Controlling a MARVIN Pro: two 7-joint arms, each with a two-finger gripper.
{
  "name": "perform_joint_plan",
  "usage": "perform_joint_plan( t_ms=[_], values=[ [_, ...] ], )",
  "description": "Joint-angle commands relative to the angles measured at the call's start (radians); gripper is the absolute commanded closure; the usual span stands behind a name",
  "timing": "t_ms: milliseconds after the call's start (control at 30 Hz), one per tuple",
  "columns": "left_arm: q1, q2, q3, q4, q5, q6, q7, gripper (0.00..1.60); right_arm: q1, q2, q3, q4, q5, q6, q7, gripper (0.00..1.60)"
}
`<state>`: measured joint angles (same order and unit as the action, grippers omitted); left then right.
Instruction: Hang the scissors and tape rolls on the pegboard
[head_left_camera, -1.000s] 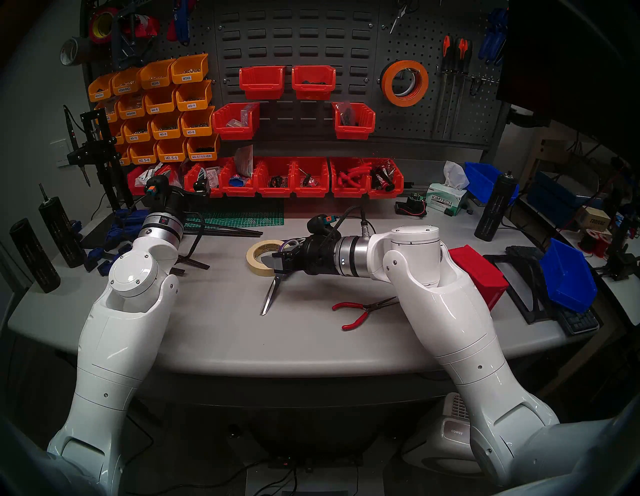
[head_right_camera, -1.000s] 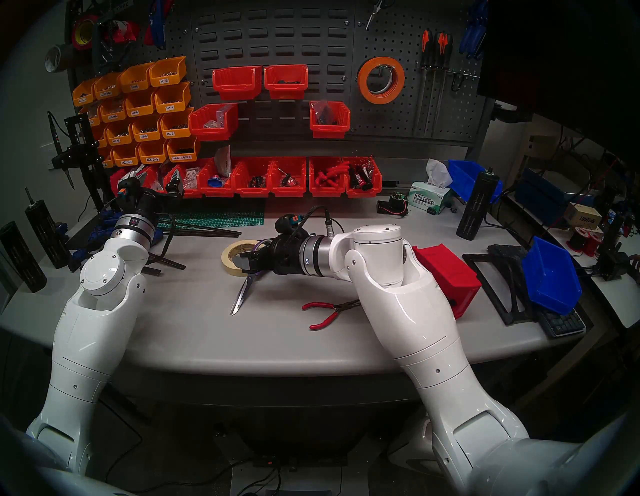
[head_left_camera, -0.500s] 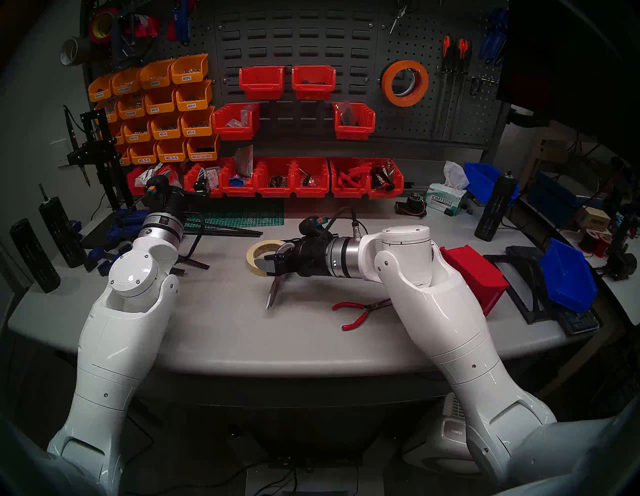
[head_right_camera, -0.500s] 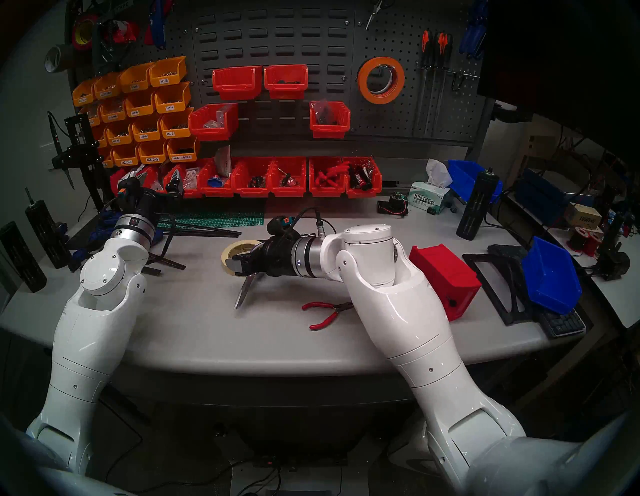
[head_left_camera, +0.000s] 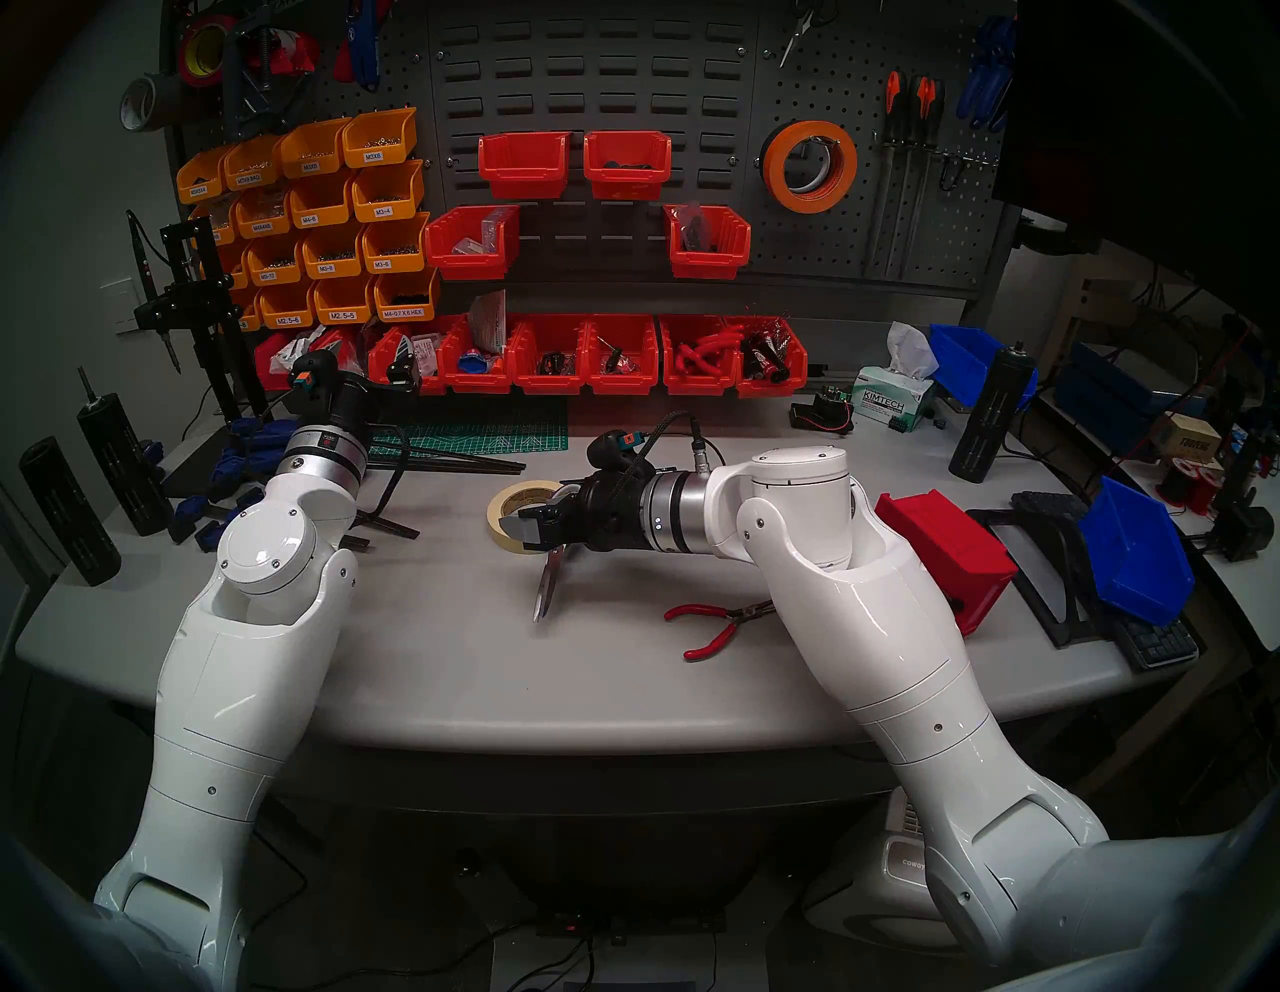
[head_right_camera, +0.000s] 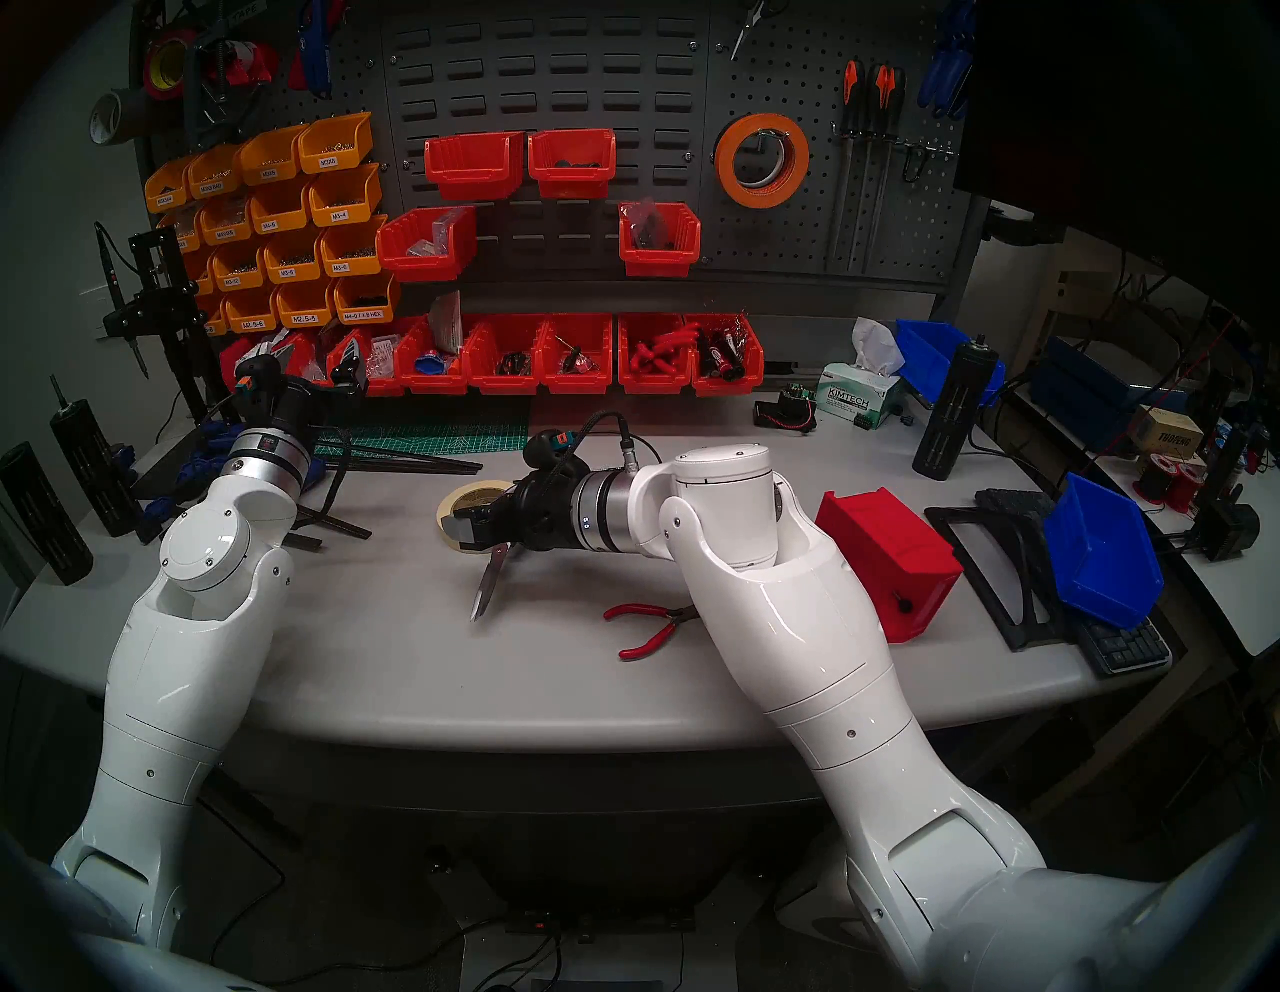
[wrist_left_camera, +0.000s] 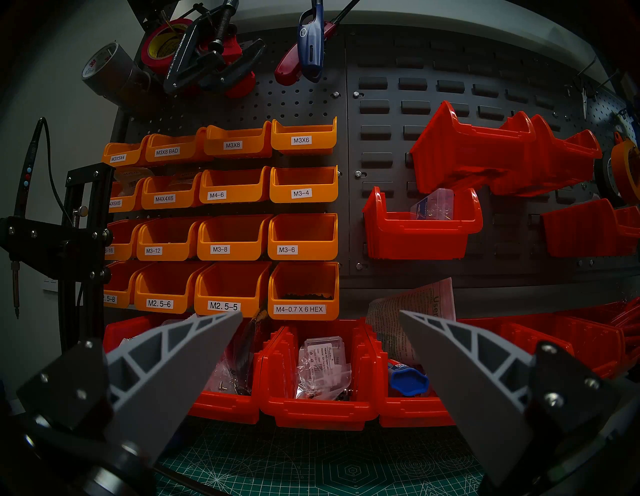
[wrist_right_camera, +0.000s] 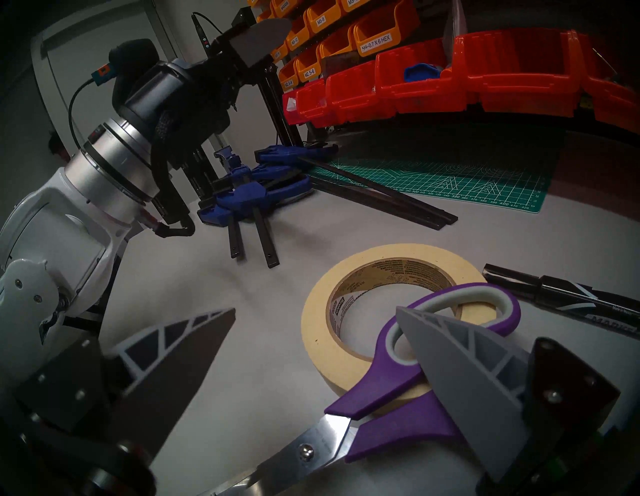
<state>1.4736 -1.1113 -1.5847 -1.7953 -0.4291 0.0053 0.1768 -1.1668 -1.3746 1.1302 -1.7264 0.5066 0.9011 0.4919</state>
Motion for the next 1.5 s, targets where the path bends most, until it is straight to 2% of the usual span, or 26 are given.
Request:
perform_joint_plan(
  t_ms=[0,533,1167,1467],
  values=[
    [-0.03,0.001,-0.013,-0.029,-0.002,-0.012,0.002,0.0,0.022,-0.015,0.007,-0.033,0.008,0.003,0.002,0.0],
    [-0.03,0.001,-0.013,-0.029,-0.002,-0.012,0.002,0.0,0.002,-0.005,0.01,-0.06,0.002,-0.008,-0.017,0.0],
    [-0.03,0.001,-0.013,-0.029,-0.002,-0.012,0.002,0.0,-0.03,0.031,0.036,-0.139,0.008,0.04,-0.044,0.0],
    [-0.03,0.001,-0.013,-0.029,-0.002,-0.012,0.002,0.0,-0.034,0.039,0.041,-0.146,0.014,0.051,-0.043,0.0]
  ],
)
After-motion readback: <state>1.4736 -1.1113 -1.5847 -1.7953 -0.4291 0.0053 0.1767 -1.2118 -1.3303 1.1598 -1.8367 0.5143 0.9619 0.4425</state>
